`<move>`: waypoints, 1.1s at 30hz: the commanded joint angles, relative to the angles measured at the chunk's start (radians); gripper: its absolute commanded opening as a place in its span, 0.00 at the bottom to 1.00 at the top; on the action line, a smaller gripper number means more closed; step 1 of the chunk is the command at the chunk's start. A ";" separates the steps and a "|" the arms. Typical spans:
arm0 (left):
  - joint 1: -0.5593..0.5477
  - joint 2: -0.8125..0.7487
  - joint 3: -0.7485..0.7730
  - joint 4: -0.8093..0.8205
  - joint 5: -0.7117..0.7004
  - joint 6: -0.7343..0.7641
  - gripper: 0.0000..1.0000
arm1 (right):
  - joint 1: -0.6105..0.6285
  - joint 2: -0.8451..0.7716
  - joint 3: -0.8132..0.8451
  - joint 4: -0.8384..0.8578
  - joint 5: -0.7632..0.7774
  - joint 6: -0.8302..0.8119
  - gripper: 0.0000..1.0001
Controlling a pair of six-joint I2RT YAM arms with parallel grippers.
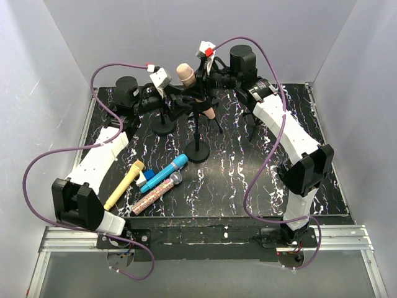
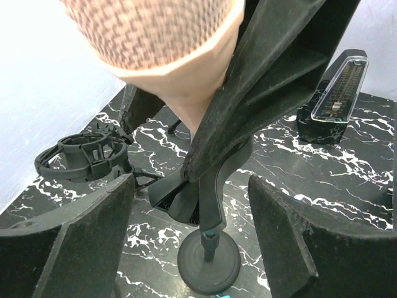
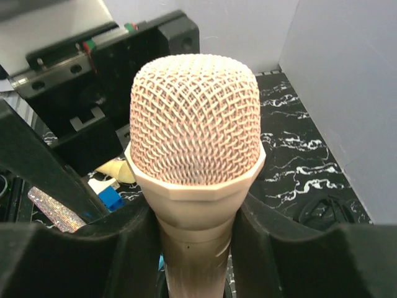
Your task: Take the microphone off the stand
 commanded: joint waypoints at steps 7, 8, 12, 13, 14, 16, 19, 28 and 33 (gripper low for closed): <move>0.006 0.122 0.024 0.126 0.168 -0.061 0.75 | -0.012 -0.041 0.008 0.055 -0.061 0.038 0.10; 0.006 0.124 0.029 0.119 0.185 -0.043 0.76 | -0.015 -0.041 0.008 0.055 -0.089 0.043 0.06; 0.007 0.130 0.033 0.095 0.257 0.005 0.72 | -0.029 -0.045 -0.001 0.044 -0.158 0.038 0.01; 0.007 0.133 0.027 0.102 0.265 0.002 0.68 | -0.027 -0.045 0.000 0.032 -0.166 0.035 0.01; 0.006 0.130 0.020 0.124 0.271 -0.012 0.67 | -0.030 -0.044 0.000 0.027 -0.171 0.035 0.01; 0.006 0.124 -0.010 0.188 0.270 -0.050 0.65 | -0.033 -0.041 0.000 0.018 -0.177 0.035 0.01; 0.004 0.121 -0.027 0.234 0.263 -0.076 0.66 | -0.038 -0.036 0.004 0.012 -0.187 0.041 0.01; 0.006 0.141 0.018 0.100 0.311 0.059 0.61 | -0.044 -0.015 0.028 0.004 -0.206 0.060 0.01; 0.007 0.141 0.019 0.070 0.297 0.085 0.63 | -0.044 -0.015 0.023 0.015 -0.207 0.073 0.01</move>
